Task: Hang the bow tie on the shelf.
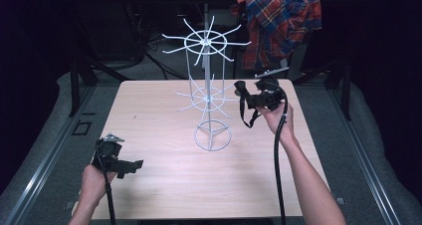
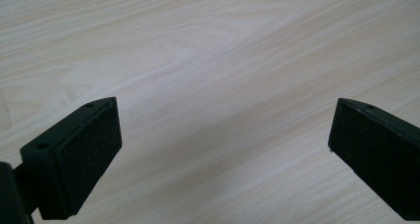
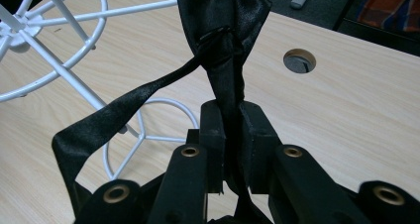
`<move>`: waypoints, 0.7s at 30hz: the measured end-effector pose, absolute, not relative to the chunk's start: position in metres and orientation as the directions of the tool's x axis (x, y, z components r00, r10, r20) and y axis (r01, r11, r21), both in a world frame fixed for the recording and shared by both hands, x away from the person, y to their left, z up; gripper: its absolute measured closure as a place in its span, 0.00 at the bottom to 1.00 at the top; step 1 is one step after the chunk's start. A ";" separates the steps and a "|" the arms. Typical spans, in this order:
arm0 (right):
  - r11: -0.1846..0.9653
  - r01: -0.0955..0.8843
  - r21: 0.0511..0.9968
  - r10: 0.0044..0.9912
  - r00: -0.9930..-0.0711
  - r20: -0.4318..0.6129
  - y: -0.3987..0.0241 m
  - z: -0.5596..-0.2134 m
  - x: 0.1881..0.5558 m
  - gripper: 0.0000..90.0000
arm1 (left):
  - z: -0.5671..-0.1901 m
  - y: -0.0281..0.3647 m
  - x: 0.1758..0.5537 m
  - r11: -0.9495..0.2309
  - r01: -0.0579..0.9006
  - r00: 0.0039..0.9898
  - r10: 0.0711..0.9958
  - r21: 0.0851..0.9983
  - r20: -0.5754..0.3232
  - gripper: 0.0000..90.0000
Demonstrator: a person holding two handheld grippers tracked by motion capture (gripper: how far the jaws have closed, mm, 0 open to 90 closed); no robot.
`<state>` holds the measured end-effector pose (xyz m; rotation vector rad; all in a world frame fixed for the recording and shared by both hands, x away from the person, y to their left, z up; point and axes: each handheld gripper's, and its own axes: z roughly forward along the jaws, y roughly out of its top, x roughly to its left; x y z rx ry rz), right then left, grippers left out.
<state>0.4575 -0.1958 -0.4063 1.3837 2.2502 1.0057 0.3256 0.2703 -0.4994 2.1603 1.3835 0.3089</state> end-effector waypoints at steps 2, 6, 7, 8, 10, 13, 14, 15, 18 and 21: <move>0.289 0.654 0.699 0.869 -0.486 0.096 -0.195 -0.408 0.458 0.91 | -0.499 0.271 0.326 -0.316 0.765 0.443 0.891 0.561 -0.101 0.00; 0.290 0.657 0.696 0.869 -0.485 0.096 -0.192 -0.410 0.459 0.90 | -0.499 0.270 0.326 -0.315 0.765 0.442 0.891 0.562 -0.101 0.00; 0.290 0.659 0.694 0.868 -0.487 0.101 -0.192 -0.410 0.459 0.90 | -0.499 0.270 0.326 -0.318 0.764 0.444 0.890 0.561 -0.100 0.00; 0.293 0.660 0.692 0.868 -0.486 0.096 -0.191 -0.411 0.459 0.90 | -0.499 0.270 0.326 -0.318 0.764 0.444 0.890 0.561 -0.100 0.00; 0.296 0.663 0.688 0.867 -0.489 0.099 -0.191 -0.412 0.460 0.90 | -0.499 0.270 0.326 -0.317 0.765 0.443 0.891 0.560 -0.101 0.00; 0.295 0.666 0.686 0.865 -0.490 0.104 -0.190 -0.413 0.459 0.90 | -0.500 0.270 0.326 -0.317 0.765 0.442 0.891 0.561 -0.101 0.00; 0.297 0.666 0.685 0.865 -0.492 0.103 -0.190 -0.414 0.460 0.90 | -0.499 0.270 0.326 -0.318 0.764 0.444 0.891 0.561 -0.099 0.00; 0.296 0.669 0.682 0.863 -0.493 0.110 -0.190 -0.416 0.460 0.90 | -0.499 0.270 0.326 -0.315 0.765 0.441 0.892 0.562 -0.101 0.00; 0.294 0.674 0.678 0.861 -0.495 0.119 -0.190 -0.421 0.460 0.90 | -0.500 0.270 0.326 -0.315 0.765 0.441 0.892 0.562 -0.101 0.00; 0.293 0.681 0.672 0.857 -0.498 0.131 -0.189 -0.426 0.460 0.90 | -0.499 0.270 0.326 -0.316 0.764 0.442 0.891 0.562 -0.100 0.00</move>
